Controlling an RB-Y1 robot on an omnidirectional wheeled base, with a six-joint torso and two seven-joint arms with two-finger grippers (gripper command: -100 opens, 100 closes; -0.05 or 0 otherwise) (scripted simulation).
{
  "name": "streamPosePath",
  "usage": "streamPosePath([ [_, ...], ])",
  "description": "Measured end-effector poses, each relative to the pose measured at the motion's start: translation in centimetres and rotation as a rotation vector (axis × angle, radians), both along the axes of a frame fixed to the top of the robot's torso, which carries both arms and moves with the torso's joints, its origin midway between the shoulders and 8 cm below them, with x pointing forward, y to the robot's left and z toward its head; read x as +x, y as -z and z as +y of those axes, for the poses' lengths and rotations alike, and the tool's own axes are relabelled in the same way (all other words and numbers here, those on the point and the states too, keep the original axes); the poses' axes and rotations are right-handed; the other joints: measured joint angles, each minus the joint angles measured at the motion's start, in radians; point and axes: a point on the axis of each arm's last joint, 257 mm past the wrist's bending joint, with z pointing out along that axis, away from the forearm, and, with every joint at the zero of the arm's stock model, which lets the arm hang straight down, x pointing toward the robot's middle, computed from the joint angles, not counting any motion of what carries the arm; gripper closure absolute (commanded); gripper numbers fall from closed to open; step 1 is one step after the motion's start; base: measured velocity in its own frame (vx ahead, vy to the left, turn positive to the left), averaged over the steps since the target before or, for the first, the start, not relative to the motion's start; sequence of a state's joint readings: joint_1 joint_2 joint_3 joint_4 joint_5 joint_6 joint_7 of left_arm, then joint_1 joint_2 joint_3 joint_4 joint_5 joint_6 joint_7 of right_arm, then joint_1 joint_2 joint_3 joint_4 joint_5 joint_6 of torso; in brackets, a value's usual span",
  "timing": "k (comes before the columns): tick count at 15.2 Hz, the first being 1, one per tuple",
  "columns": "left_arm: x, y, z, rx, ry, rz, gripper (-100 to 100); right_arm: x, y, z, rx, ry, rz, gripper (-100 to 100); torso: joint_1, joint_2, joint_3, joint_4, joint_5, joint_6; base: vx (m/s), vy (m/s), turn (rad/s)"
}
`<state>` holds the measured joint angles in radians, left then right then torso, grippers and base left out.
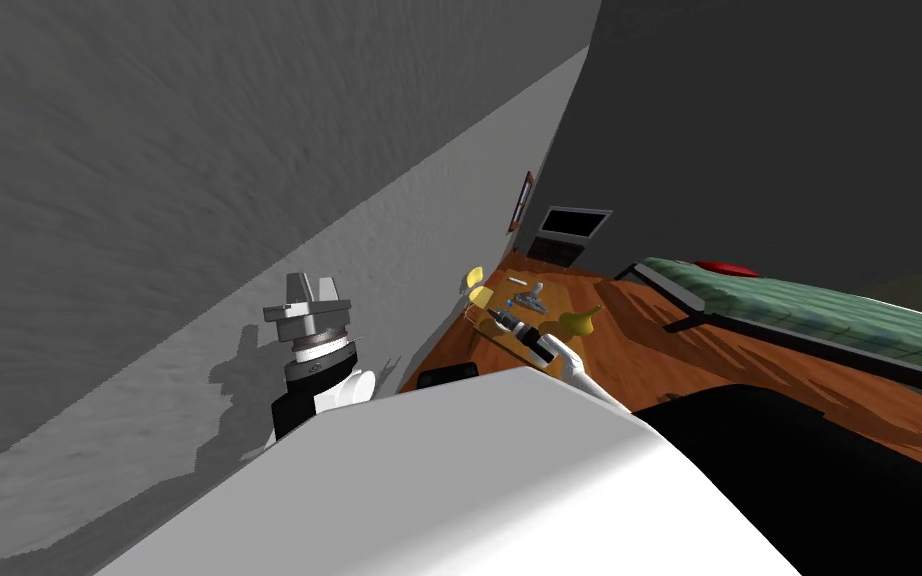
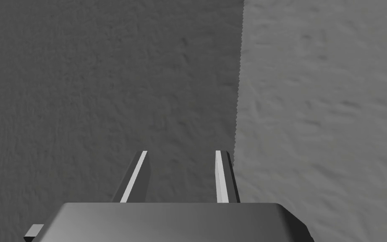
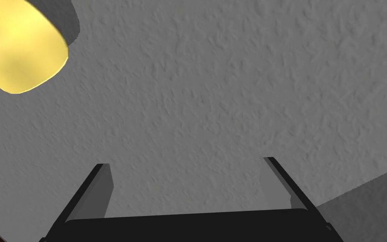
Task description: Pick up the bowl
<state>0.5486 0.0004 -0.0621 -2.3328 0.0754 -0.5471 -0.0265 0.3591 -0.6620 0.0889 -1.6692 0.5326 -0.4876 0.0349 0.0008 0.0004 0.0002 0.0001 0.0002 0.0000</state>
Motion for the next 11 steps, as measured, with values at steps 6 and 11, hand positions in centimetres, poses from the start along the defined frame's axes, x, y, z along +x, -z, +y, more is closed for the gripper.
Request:
streamPosePath([
  [6,0.0,0.0,0.0,0.000,0.000,0.000,0,-0.3,3.7,-2.9,-0.151,-0.017,0.065,-100,0.000,0.000,0.000,0.000,0.000,0.000,-0.004,0.016,0.118],
  [11,0.0,0.0,0.0,0.000,0.000,0.000,0,-1.5,7.4,-6.3,-0.307,-0.042,0.140,-100,0.001,0.000,0.000,0.000,0.000,0.000,-0.003,0.023,0.141],
])
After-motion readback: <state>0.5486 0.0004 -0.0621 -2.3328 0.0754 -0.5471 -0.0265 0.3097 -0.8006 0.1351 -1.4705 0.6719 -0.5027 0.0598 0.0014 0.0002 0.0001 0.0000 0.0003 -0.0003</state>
